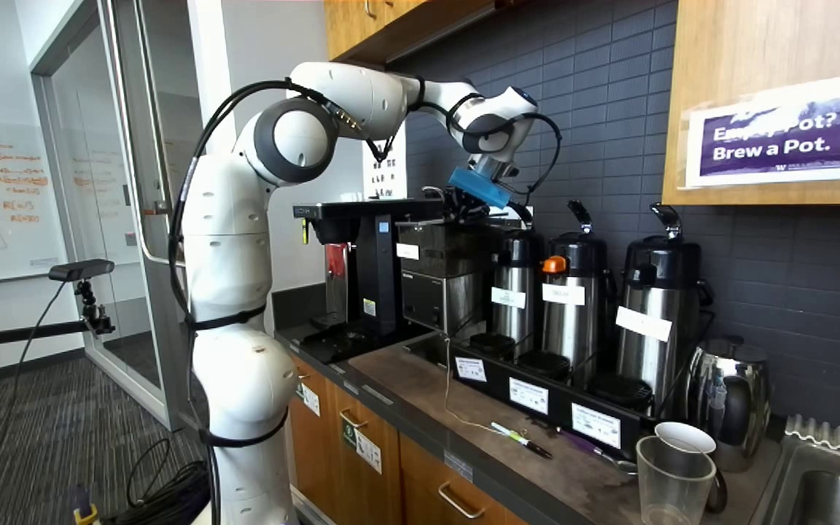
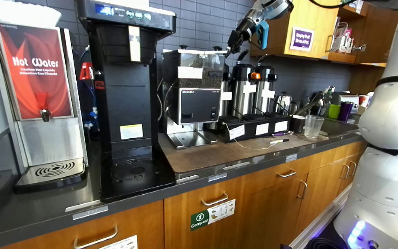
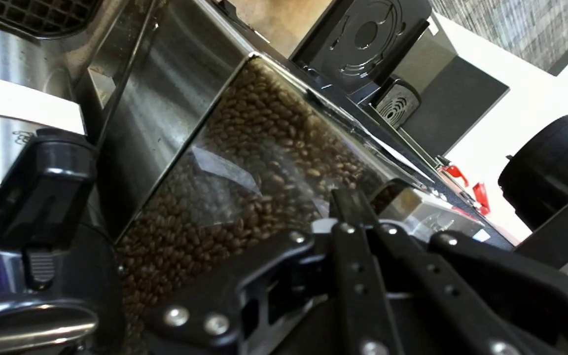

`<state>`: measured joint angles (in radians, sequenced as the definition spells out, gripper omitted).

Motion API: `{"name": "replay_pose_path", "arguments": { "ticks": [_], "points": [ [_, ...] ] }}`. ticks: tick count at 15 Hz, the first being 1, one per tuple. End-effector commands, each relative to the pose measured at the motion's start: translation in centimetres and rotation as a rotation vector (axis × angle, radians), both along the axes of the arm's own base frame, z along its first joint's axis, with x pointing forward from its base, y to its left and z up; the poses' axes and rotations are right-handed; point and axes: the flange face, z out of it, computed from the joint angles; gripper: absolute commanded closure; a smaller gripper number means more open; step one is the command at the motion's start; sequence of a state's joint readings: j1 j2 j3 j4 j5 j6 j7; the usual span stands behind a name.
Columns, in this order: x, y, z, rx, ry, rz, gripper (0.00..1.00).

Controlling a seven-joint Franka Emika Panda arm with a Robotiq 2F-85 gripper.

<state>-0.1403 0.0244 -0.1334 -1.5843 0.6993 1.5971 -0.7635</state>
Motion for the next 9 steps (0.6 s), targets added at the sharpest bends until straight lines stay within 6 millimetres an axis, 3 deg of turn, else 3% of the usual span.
{"name": "replay_pose_path", "arguments": {
  "ticks": [1,9],
  "points": [
    [-0.2,0.9,0.9,0.023,-0.007,0.004,1.0],
    [-1.4,1.9,2.5,0.007,-0.038,0.018,1.0]
  ]
}}
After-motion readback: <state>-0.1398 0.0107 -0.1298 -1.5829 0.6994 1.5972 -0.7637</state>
